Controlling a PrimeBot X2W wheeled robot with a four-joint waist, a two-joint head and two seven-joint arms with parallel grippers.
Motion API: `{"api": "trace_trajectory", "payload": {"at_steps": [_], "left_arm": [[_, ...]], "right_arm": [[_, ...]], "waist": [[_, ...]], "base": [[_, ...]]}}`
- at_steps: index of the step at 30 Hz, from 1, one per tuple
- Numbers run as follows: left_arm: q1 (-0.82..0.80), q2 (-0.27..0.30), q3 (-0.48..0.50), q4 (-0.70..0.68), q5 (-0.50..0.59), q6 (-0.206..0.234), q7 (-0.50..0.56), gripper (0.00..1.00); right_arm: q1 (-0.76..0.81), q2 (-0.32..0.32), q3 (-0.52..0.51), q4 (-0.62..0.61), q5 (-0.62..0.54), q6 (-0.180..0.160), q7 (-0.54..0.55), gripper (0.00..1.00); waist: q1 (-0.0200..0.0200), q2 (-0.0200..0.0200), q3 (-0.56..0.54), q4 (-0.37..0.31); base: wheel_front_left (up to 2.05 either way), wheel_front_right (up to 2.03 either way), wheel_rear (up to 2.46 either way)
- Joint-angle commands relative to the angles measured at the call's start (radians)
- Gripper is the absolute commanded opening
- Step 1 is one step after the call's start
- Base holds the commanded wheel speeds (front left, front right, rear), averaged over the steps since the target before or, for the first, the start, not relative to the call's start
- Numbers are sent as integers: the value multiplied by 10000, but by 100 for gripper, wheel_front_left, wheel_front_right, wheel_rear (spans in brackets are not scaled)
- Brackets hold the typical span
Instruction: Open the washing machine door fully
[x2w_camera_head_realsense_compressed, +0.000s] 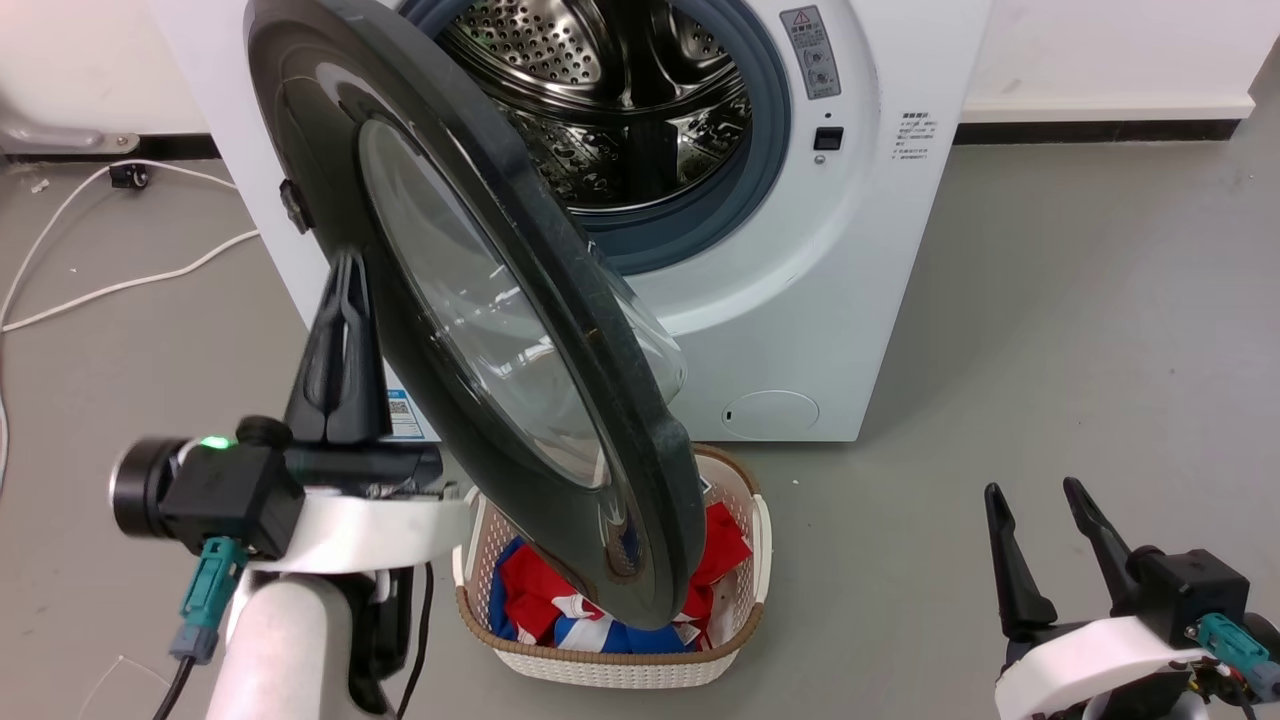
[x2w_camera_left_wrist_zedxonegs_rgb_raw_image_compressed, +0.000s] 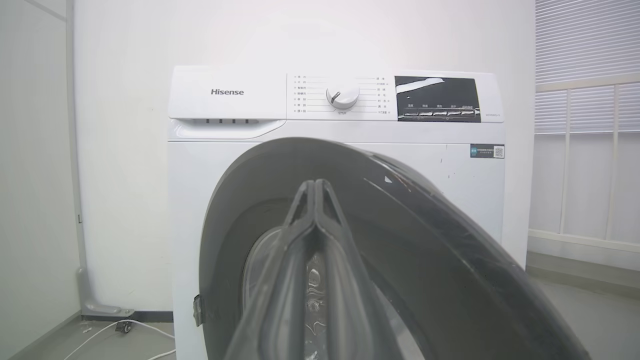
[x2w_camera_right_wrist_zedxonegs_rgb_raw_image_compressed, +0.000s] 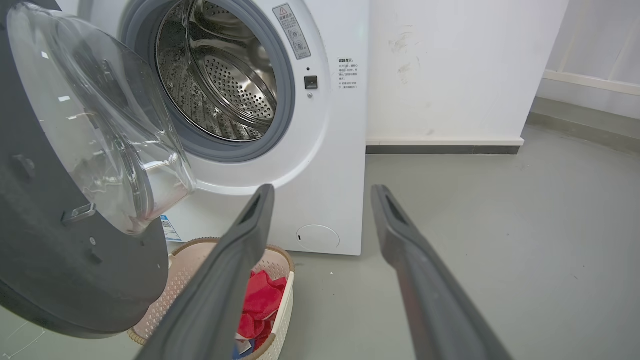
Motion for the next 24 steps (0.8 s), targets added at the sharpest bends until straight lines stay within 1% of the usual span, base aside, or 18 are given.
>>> {"api": "trace_trajectory", "payload": {"at_steps": [1,4,8,12,18,24], "left_arm": [[-153,-27,-58,-178,70,57,15,0],[-504,-74,-369,-1118,75,-1,185,0],[-918,-110,-1064,-2044,59,-245,627,0],[-1152,-178,-2079,-2559,-135,-510,1212,0],[-716,-247,-4024,-2533,-833,-792,2250,0],[293,-272,-5846,-2253,-1799,-939,3281,0]], "right_arm": [[-4,30,-7,13,-10,-2,-1,100],[22,29,-45,-5,8,-2,1,100],[-4,29,-54,-58,32,-2,0,100],[-19,30,-86,-90,46,-2,4,100],[76,30,-94,-102,59,-2,60,100],[228,27,-197,-160,59,-2,118,100]], "waist": [[0,0,-15,10],[0,0,-23,39],[0,0,6,35],[0,0,30,5],[0,0,6,-57],[0,0,-13,-73]], "base": [[0,0,0],[0,0,0],[0,0,0],[0,0,0],[0,0,0],[0,0,0]]}}
